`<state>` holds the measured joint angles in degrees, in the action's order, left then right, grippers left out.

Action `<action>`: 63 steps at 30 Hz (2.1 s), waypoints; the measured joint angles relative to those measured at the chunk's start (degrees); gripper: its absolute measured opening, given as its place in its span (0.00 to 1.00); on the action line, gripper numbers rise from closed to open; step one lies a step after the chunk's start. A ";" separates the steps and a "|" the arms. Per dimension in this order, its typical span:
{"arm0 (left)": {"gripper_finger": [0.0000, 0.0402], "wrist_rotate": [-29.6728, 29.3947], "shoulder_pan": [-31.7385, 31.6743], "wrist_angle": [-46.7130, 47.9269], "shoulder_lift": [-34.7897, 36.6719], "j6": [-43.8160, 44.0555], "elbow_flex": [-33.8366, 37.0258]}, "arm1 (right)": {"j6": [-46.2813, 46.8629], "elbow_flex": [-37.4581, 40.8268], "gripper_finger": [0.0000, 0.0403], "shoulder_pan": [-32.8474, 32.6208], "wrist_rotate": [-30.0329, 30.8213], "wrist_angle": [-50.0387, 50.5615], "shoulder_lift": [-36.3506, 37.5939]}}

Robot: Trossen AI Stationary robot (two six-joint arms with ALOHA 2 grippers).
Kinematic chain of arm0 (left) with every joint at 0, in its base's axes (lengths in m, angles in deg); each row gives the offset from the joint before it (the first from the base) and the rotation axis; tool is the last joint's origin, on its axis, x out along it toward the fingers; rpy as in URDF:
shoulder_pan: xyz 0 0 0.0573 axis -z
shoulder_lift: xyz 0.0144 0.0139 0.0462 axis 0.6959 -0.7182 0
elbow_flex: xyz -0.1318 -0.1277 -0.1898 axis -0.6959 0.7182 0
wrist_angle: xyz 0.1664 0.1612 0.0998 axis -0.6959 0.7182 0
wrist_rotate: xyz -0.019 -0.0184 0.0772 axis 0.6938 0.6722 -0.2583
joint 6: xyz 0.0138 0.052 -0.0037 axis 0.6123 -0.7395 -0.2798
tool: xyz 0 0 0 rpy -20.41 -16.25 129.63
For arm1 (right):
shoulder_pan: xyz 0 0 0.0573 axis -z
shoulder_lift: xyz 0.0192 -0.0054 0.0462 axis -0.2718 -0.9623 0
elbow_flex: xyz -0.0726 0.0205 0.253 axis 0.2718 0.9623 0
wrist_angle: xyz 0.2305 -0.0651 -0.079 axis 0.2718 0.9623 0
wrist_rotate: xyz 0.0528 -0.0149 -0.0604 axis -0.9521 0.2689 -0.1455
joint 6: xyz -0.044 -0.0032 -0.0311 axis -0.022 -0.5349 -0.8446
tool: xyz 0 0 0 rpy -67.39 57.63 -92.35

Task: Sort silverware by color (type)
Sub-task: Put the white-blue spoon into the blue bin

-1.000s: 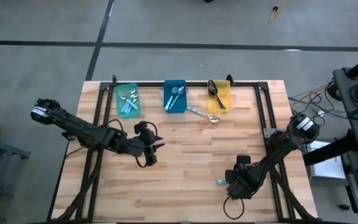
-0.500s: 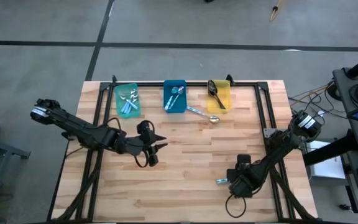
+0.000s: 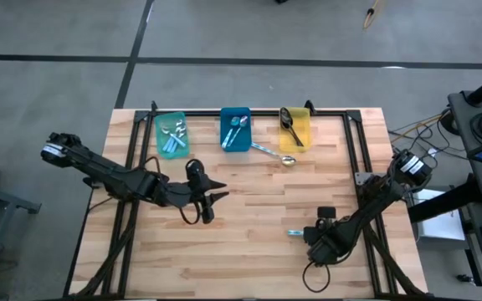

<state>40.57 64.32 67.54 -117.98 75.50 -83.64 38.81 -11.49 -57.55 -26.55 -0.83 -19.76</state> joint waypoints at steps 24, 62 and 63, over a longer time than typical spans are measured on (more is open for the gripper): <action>0.25 2.41 -0.03 -2.50 -1.98 0.03 0.00 | -25.26 -18.75 0.03 8.04 19.50 9.96 -0.45; 0.51 17.25 -0.54 -6.54 -16.03 5.89 0.04 | -73.83 -35.08 0.03 17.94 48.41 12.18 -14.13; 0.53 17.21 -0.76 -6.90 -16.37 6.08 0.04 | -74.04 -35.07 0.03 17.93 48.80 12.04 -14.18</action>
<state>57.78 63.56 60.64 -134.35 81.58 -83.59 -35.23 -46.56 -39.62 22.26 11.21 -33.94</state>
